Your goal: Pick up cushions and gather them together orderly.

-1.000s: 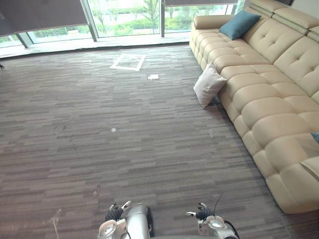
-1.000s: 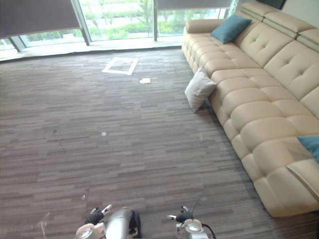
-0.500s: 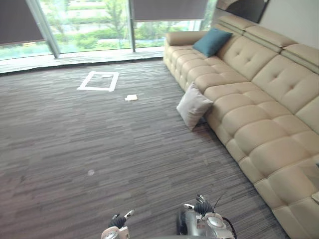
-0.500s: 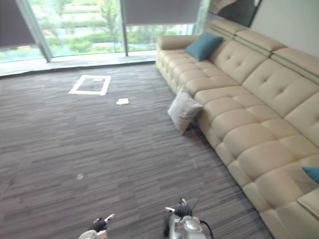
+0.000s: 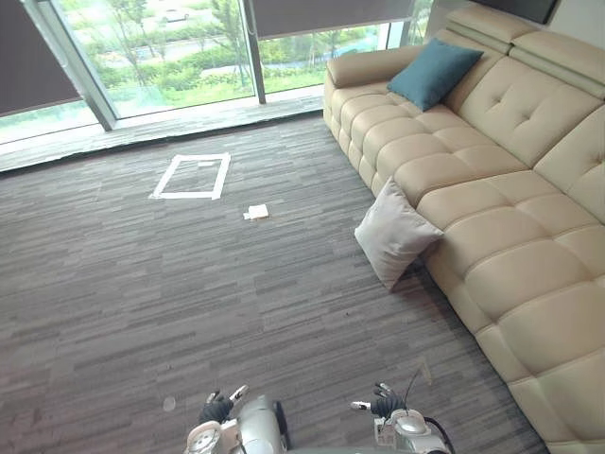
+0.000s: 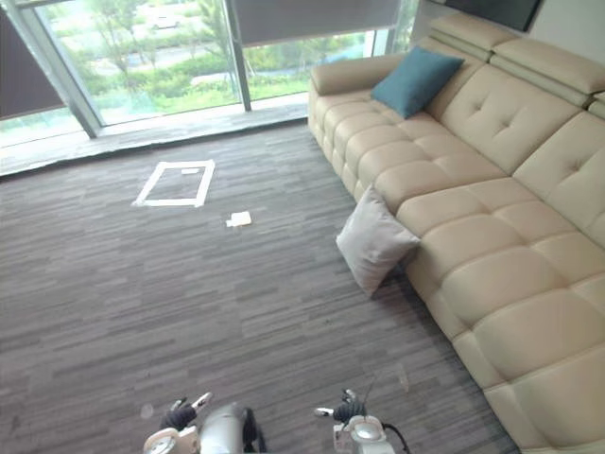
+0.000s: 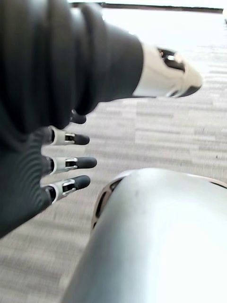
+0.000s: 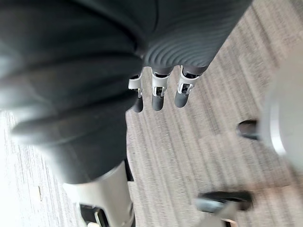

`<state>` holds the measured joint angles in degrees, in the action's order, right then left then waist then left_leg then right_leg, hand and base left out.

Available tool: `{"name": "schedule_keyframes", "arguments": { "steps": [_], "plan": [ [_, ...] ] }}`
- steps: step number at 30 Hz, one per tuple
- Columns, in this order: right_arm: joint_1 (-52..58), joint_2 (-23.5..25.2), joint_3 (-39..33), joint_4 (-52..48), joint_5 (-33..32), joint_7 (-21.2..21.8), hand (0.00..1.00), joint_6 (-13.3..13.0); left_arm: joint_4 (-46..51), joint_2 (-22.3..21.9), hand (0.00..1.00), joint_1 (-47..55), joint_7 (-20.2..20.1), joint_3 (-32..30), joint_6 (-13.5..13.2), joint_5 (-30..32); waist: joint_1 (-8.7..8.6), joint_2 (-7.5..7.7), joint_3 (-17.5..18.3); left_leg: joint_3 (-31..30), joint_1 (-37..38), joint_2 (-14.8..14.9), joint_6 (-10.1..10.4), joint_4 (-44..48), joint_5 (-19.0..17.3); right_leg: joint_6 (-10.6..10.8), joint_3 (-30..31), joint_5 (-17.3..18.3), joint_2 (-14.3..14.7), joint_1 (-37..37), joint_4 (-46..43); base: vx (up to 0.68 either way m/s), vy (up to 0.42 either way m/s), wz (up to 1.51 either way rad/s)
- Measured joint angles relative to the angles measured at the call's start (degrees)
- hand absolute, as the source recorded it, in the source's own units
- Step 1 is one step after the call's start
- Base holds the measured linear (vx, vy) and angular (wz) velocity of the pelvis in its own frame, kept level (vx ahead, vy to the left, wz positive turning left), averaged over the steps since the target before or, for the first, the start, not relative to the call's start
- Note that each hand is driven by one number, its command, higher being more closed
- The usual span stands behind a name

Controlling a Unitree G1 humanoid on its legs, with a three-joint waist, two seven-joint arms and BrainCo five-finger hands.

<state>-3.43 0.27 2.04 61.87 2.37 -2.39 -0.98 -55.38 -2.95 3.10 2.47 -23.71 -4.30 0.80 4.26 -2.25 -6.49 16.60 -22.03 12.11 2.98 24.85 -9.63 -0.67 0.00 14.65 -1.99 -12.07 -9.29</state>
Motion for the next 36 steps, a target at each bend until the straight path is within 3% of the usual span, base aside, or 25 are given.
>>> {"name": "schedule_keyframes", "arguments": {
  "steps": [1,2,3,4,5,6,7,8,10,12,13,14,15,17,18,19,20,21,22,23,25,27,31,34,36],
  "plan": [
    [0.15,-0.14,0.87,-0.01,0.0,0.02,0.0,0.01,-0.18,-0.13,0.0,0.13,0.0,0.05,0.06,0.04,0.12,-0.41,0.37,-0.01,-0.11,0.46,0.09,-1.6,0.66,0.16,0.98,0.62,0.17,-0.25,-0.27,0.66,0.416,-1.17],
    [0.62,-0.01,2.75,0.06,0.01,0.09,0.0,0.21,-0.94,0.33,0.0,0.04,-0.09,0.48,0.16,-0.38,0.69,-0.08,1.74,0.15,0.31,0.07,-1.75,1.4,5.16,0.42,4.57,2.0,-0.97,-0.55,-2.94,0.65,0.457,-0.94],
    [1.1,1.09,3.14,-0.17,0.02,0.12,0.0,0.22,-1.65,1.39,0.0,-0.46,-0.06,1.51,0.32,0.14,0.11,1.57,2.78,1.91,1.66,-1.38,-2.8,1.52,2.61,0.98,6.12,0.67,-2.69,2.43,-9.1,0.78,0.554,-0.8],
    [1.3,1.35,3.18,-0.16,0.03,0.13,0.0,0.19,-1.91,1.66,0.0,-0.7,-0.07,2.01,0.46,0.22,-0.2,2.01,3.0,2.32,2.3,-2.1,-3.43,1.35,2.03,2.28,6.8,-0.09,-3.27,3.77,-12.3,0.77,0.529,-0.27],
    [1.98,2.01,3.2,-0.13,0.03,0.18,0.0,0.18,-2.4,2.21,0.0,-1.12,-0.06,2.89,0.77,0.28,-0.45,3.05,3.21,4.13,4.96,-3.81,-4.54,1.33,-0.05,6.71,9.01,-3.63,-4.52,8.27,-24.0,0.6,0.391,-0.19],
    [2.51,2.3,3.25,-0.2,0.04,0.45,0.0,0.06,-2.7,2.33,0.0,-1.39,0.08,2.9,0.95,0.28,-0.65,3.39,3.17,5.47,8.0,-5.1,-5.16,1.22,-1.67,9.61,10.02,-7.67,-5.18,12.72,-35.94,0.57,0.344,-0.21],
    [2.75,2.27,3.25,-0.16,0.05,0.55,0.0,-0.11,-2.82,2.28,0.0,-1.4,0.1,2.91,1.07,0.3,-0.75,3.33,3.11,5.81,9.32,-5.51,-5.2,1.08,-2.34,9.8,9.8,-8.92,-5.31,14.31,-40.16,0.58,0.306,-0.25],
    [2.78,1.98,2.55,-0.65,0.06,0.64,0.0,-0.73,-3.93,1.88,0.0,-1.98,0.14,2.9,1.39,0.33,-1.03,2.86,2.78,6.18,14.72,-6.96,-5.13,-1.52,-3.96,7.77,7.06,-9.39,-5.5,18.86,-49.75,0.45,0.209,-0.17],
    [3.18,1.7,1.32,-2.26,0.21,0.56,0.0,-1.26,-4.01,1.03,0.0,-2.36,0.16,2.89,1.49,0.46,-1.19,1.9,2.19,6.7,20.77,-7.79,-4.76,-6.21,-4.43,4.92,1.92,-6.73,-5.21,23.21,-52.46,0.41,0.148,-0.1],
    [3.27,1.72,0.39,-2.89,0.3,0.52,0.0,-1.74,-4.02,0.74,0.0,-2.46,0.18,2.89,1.46,0.52,-1.45,2.04,1.86,7.08,24.84,-8.01,-4.44,-9.19,-4.61,3.95,-2.75,-4.19,-5.21,26.06,-49.88,0.39,0.057,-0.06],
    [3.07,1.67,-0.14,-3.11,0.45,0.26,0.0,-1.91,-4.34,0.74,0.0,-2.43,0.14,2.9,1.41,0.77,-1.77,2.24,1.51,7.9,29.59,-8.03,-4.24,-12.72,-4.48,3.03,-9.06,-1.94,-5.23,27.56,-41.02,0.36,0.016,-0.08],
    [3.05,1.65,-0.32,-3.21,0.48,0.16,0.0,-1.92,-4.58,0.73,0.0,-2.44,0.13,2.9,1.35,0.81,-1.99,2.29,1.53,8.03,30.47,-8.09,-4.09,-13.62,-4.51,2.96,-10.62,-1.97,-5.21,27.97,-37.88,0.42,-0.03,0.05],
    [2.84,1.57,-1.05,-3.96,0.54,0.11,0.0,-1.9,-5.05,0.56,0.0,-2.38,0.05,3.07,1.32,0.94,-3.37,2.43,1.53,8.13,33.44,-8.62,-2.88,-16.48,-5.06,2.15,-14.69,-3.53,-5.09,28.79,-25.92,0.28,-0.031,0.13],
    [2.78,1.54,-1.29,-4.25,0.67,0.14,0.0,-1.86,-5.1,0.57,0.0,-2.17,0.05,3.45,1.31,1.3,-4.05,2.77,1.53,7.83,35.5,-9.75,-1.86,-18.11,-5.59,1.27,-15.28,-7.59,-4.84,28.97,-17.72,0.37,-0.072,0.14],
    [3.1,1.52,-1.17,-4.1,1.13,0.16,0.0,-1.71,-5.05,0.87,0.0,-1.98,0.02,3.56,1.3,1.33,-4.27,3.88,2.02,7.16,37.73,-11.51,-0.62,-19.19,-6.34,-2.35,-14.39,-13.22,-4.93,29.01,-13.97,0.67,-0.169,-0.12],
    [2.36,0.14,-0.76,-3.97,1.47,0.19,0.0,-1.4,-5.71,-0.2,0.0,-1.88,-0.05,3.59,1.4,1.35,-4.13,1.83,2.19,6.28,39.55,-10.23,0.31,-18.84,-6.52,-3.9,-14.39,-10.06,-3.64,28.77,-17.26,0.51,-0.132,-0.15],
    [2.33,0.02,-0.77,-3.78,1.5,0.18,0.0,-1.34,-5.67,-0.29,0.0,-1.78,-0.03,3.58,1.39,1.44,-4.29,1.62,2.36,5.91,39.17,-9.84,0.33,-17.43,-6.51,-3.5,-14.33,-8.72,-3.44,28.56,-17.39,0.5,-0.187,-0.22],
    [2.16,-0.27,-0.78,-3.33,1.55,0.19,0.0,-1.25,-5.57,-0.62,0.0,-1.75,-0.06,3.58,1.35,1.52,-4.29,1.13,2.65,4.5,37.62,-8.83,0.34,-12.42,-6.61,-3.57,-14.15,-7.18,-3.0,28.02,-17.5,0.36,-0.186,-0.08],
    [2.14,-0.4,-0.83,-3.06,1.56,0.19,0.0,-1.23,-5.33,-0.58,0.0,-1.8,-0.08,3.13,1.34,1.91,-4.37,1.04,2.76,2.31,32.85,-6.47,0.79,-1.07,-6.83,-3.13,-13.76,-5.65,-2.35,26.84,-16.57,0.53,-0.271,-0.24],
    [1.81,-0.38,-0.78,-2.95,1.56,0.21,0.0,-1.07,-4.8,-0.92,0.0,-1.81,-0.37,2.44,1.35,2.06,-4.22,-0.47,2.76,-1.39,23.91,-1.64,3.15,18.15,-2.87,-3.42,-13.41,-4.07,0.44,24.85,-15.12,0.54,-0.227,-0.34],
    [1.55,-0.4,-0.85,-2.17,1.54,-0.01,0.0,-0.71,-4.11,-0.88,0.0,-1.57,-0.19,1.56,1.33,2.1,-3.72,-1.28,2.51,-3.1,18.75,2.54,3.29,30.99,-2.19,-5.05,-12.01,-2.65,3.18,22.38,-14.53,0.44,-0.113,-0.67],
    [1.29,-0.11,-0.78,-1.87,1.5,-0.02,0.0,-0.43,-3.11,-0.16,0.0,-1.12,-0.09,1.11,1.21,2.1,-3.37,-0.31,1.87,-3.23,15.25,3.95,2.85,36.57,-2.84,-5.83,-10.07,-0.72,4.09,18.52,-14.3,0.38,-0.029,-0.77],
    [1.32,-0.18,-0.9,0.08,1.42,-0.33,0.0,0.04,-2.03,-0.32,0.0,-1.01,-0.09,1.16,0.79,1.77,-2.5,0.66,1.85,-3.27,8.43,2.37,0.99,26.33,-6.39,-4.57,-3.71,-0.25,3.92,11.5,-9.17,0.42,0.103,-0.83],
    [1.38,0.42,-1.21,0.06,1.4,-0.36,0.0,0.53,-2.01,-0.54,0.0,-2.34,-0.12,1.14,0.74,1.27,-1.22,1.01,1.21,-10.91,3.74,-2.37,1.27,11.33,-6.01,-2.05,2.16,0.87,2.09,7.17,-6.16,0.42,0.273,-0.72],
    [1.27,0.45,-1.16,0.05,1.41,-0.28,0.0,0.68,-2.07,-0.83,0.0,-2.39,-0.08,1.38,0.74,1.28,-0.81,0.32,1.23,-14.16,3.67,-3.1,1.86,5.21,-4.02,0.24,5.79,3.09,1.82,7.15,-6.74,0.42,0.436,-1.04]
  ]
}}
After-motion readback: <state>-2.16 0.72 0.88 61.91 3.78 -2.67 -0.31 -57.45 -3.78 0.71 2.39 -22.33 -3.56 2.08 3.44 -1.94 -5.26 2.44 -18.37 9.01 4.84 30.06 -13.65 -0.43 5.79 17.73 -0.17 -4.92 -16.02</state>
